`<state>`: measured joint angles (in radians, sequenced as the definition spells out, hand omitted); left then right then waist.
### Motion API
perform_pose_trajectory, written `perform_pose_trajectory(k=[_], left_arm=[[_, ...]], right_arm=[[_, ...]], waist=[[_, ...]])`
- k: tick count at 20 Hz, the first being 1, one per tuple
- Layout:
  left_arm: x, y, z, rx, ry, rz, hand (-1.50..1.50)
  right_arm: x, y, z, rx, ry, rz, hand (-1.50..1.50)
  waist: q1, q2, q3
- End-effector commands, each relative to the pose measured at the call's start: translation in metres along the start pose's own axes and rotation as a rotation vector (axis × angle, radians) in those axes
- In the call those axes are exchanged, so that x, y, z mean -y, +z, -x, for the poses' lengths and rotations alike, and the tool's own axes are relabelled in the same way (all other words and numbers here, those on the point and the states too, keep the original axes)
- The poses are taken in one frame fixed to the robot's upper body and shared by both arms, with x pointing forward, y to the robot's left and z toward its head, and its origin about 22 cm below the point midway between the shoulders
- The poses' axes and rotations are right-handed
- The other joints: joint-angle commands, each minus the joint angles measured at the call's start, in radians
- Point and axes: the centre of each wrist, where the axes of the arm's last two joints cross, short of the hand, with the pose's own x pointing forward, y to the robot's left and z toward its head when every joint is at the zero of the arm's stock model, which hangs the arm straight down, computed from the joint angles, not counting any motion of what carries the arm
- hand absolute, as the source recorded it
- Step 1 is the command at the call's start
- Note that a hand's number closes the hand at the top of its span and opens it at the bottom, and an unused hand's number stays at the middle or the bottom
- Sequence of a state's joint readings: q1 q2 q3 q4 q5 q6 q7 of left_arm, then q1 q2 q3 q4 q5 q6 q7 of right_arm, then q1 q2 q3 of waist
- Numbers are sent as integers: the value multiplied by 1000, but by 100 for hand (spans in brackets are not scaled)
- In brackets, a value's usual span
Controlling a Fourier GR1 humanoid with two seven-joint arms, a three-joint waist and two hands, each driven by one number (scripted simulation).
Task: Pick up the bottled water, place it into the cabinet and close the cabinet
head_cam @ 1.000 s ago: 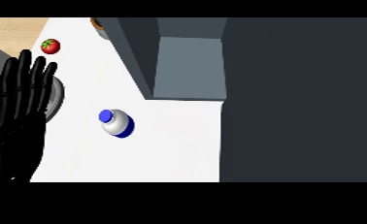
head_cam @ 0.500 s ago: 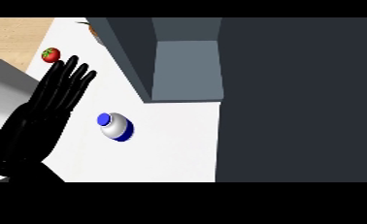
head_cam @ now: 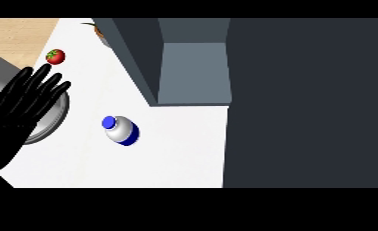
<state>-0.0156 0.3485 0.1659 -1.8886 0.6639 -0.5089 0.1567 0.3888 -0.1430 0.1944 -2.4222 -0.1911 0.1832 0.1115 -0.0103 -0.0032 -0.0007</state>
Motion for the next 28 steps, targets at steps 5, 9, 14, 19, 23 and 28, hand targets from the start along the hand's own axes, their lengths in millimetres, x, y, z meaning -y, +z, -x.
perform_pose_trajectory(k=[5, 9, 14, 19, 23, 28], left_arm=[[-44, 17, -1, -129, -67, -56, -150], [-34, -4, 31, -167, -34, -41, -150], [-42, -5, 65, -247, -37, -44, -150], [-52, 0, 98, -326, 16, -23, -150], [-47, 14, 141, -364, 89, -66, -150], [-59, 13, 170, -379, 76, -74, -150]], right_arm=[[-15, 35, -37, 10, 1, -26, -150], [-19, 37, -35, 38, -15, -4, -150], [-14, 43, -42, 27, 17, -20, -150], [-25, 53, -46, 18, -6, -23, -150], [-32, 57, -50, 27, -15, -30, -150], [-33, 57, -40, 36, -1, 5, -150]], waist=[[-14, -2, 0], [-14, 1, 0], [-16, 3, 0], [-26, 2, -1], [-32, 3, -2], [-32, 6, -3]])
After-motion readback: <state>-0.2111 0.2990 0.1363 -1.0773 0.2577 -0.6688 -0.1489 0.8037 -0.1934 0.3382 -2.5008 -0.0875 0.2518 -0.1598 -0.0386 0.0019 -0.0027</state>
